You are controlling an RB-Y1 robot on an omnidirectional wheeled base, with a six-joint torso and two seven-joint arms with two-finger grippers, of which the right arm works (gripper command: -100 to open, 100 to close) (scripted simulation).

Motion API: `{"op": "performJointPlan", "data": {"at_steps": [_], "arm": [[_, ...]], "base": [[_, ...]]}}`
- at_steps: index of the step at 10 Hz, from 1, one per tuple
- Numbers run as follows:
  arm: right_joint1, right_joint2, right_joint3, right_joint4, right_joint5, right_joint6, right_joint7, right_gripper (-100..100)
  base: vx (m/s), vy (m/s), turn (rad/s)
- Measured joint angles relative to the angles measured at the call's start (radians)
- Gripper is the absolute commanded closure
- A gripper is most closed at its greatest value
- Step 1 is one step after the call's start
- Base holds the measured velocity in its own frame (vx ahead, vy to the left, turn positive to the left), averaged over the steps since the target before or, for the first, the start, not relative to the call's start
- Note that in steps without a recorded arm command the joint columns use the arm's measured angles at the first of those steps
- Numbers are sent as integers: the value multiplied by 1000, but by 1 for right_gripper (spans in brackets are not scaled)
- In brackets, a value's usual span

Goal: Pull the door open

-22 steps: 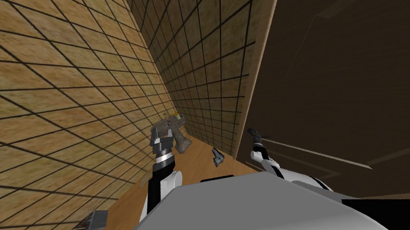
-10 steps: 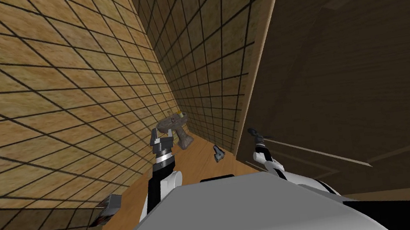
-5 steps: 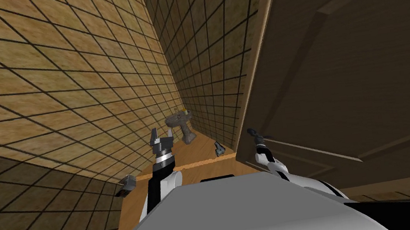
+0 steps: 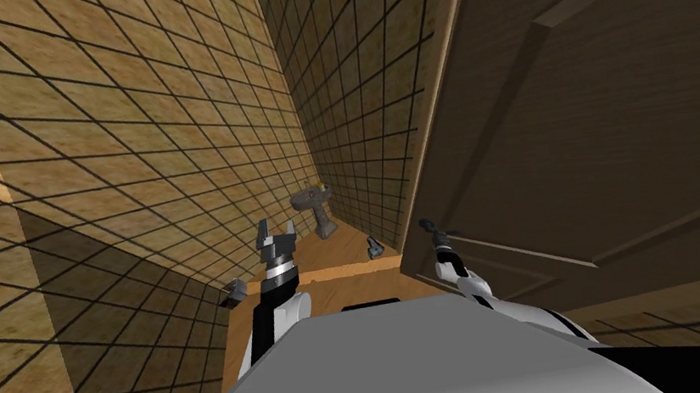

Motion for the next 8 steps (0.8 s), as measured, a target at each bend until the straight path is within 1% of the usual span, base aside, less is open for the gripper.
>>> {"op": "performJointPlan", "data": {"at_steps": [2,3,4,5,7,8], "arm": [[7,-2,28,-5,16,-4,-24,100],[14,-1,42,-19,23,-1,-35,100],[14,-5,55,-17,30,-1,-48,100],[16,-2,58,-14,31,0,-51,100],[15,-8,71,-13,38,-6,-66,100],[18,-12,82,-20,43,-8,-76,100]], "base": [[-260,-22,97],[-248,-30,93],[-103,-8,32],[-162,-25,69],[-236,-23,107],[-245,-24,131]]}}
